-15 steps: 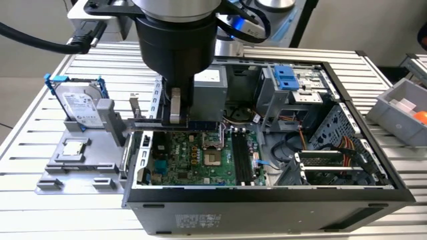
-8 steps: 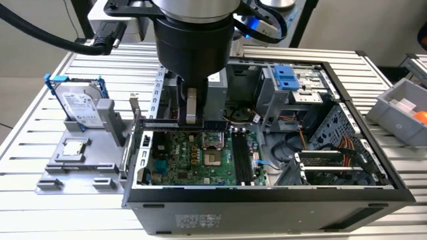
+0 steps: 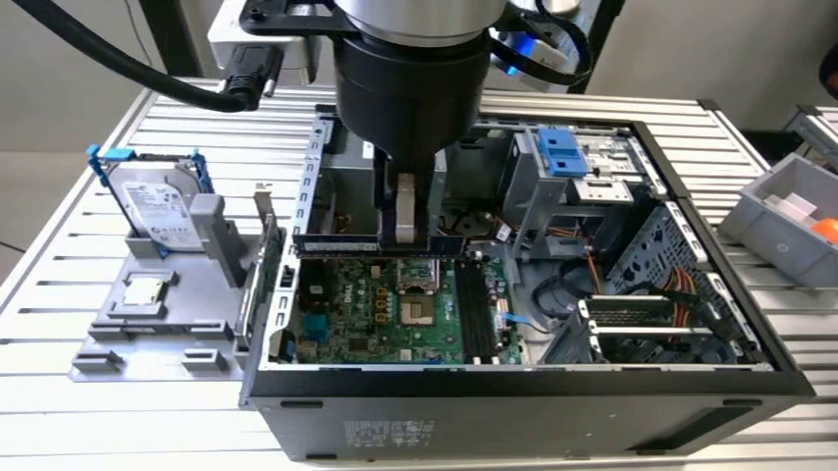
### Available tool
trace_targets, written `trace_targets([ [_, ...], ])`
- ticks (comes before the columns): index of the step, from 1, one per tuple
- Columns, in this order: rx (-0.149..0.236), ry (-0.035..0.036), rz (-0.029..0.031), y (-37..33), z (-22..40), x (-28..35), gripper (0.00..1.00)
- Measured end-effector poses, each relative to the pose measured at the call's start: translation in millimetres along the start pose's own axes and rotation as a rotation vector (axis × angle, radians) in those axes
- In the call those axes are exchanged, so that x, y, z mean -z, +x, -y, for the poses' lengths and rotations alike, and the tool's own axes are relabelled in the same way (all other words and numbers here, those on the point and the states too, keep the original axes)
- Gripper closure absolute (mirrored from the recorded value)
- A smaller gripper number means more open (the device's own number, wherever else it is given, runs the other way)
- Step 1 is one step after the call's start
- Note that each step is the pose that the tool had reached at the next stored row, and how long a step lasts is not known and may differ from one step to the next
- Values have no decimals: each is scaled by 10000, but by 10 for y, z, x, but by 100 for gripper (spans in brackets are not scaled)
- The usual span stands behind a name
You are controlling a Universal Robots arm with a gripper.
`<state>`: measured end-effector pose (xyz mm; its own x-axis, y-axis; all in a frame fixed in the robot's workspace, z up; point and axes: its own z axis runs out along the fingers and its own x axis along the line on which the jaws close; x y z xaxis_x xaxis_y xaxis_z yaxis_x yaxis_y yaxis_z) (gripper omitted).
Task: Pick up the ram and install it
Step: 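Pick up the ram and move it above insertion slot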
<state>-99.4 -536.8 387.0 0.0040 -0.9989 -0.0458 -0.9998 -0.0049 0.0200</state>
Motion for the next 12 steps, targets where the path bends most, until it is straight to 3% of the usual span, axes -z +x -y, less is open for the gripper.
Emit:
trace_targets([
  [12, 0, -9, 0, 1, 218, 5, 100],
])
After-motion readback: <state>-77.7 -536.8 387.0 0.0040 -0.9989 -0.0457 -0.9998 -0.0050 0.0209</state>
